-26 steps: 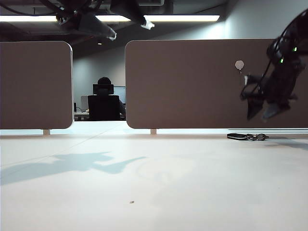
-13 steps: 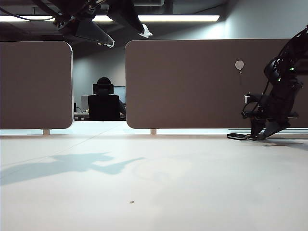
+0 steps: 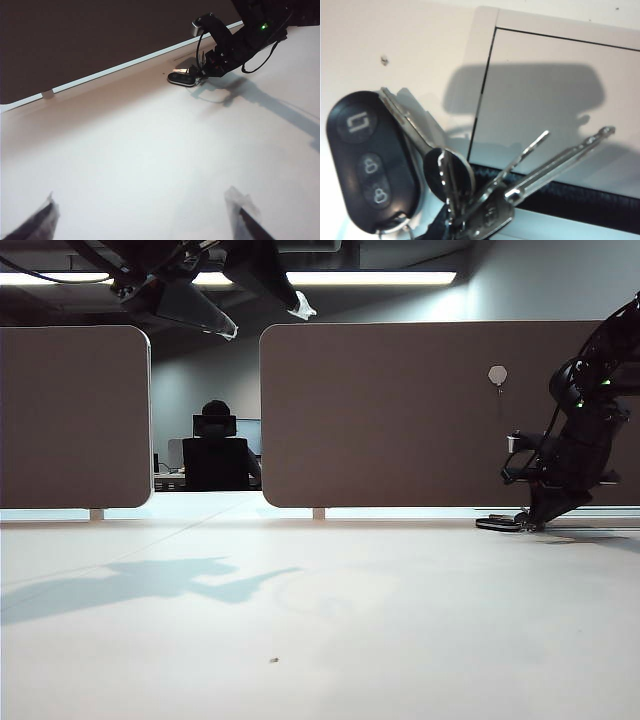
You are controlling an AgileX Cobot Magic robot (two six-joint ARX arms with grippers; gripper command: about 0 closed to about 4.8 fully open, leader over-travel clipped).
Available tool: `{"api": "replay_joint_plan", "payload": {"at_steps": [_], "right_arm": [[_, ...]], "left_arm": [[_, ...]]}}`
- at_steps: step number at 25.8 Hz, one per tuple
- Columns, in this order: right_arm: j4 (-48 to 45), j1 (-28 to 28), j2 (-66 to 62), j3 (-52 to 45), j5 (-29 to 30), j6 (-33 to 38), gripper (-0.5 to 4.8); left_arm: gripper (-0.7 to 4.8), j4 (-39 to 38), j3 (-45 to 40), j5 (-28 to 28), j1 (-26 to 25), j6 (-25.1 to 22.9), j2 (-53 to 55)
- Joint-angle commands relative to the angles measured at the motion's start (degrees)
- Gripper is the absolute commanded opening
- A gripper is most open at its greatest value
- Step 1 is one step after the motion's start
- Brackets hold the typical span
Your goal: Hang the bunch of keys on the hook.
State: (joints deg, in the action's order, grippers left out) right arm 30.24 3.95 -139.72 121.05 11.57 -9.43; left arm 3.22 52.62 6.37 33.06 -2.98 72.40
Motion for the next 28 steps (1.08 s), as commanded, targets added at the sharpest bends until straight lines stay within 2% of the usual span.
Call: {"api": "replay_joint_plan", "payload": {"at_steps": [1,14,19,28], "right_arm": [[-1.9,0.0,2.8,0.8,2.7,0.4,-0.06],[-5.7,0.0,9.3,9.7,7.9,1.3,-0.06],[-10.1,0.0,9.3,13.4,8.1,2.4,-0.06],[-18.9,0.0,8.9,13.9,9.6,2.4,-0.06]], "left_arm": [[4.79,0.2,0.2,-0.1,0.1,0.0,0.0],[4.79,0.3,0.2,-0.1,0.1,0.0,0.0],[4.79,0.3,0.2,-0.2,0.1,0.0,0.0],[4.79,0.6,0.2,-1.0,0.1,0.0,0.0]]}}
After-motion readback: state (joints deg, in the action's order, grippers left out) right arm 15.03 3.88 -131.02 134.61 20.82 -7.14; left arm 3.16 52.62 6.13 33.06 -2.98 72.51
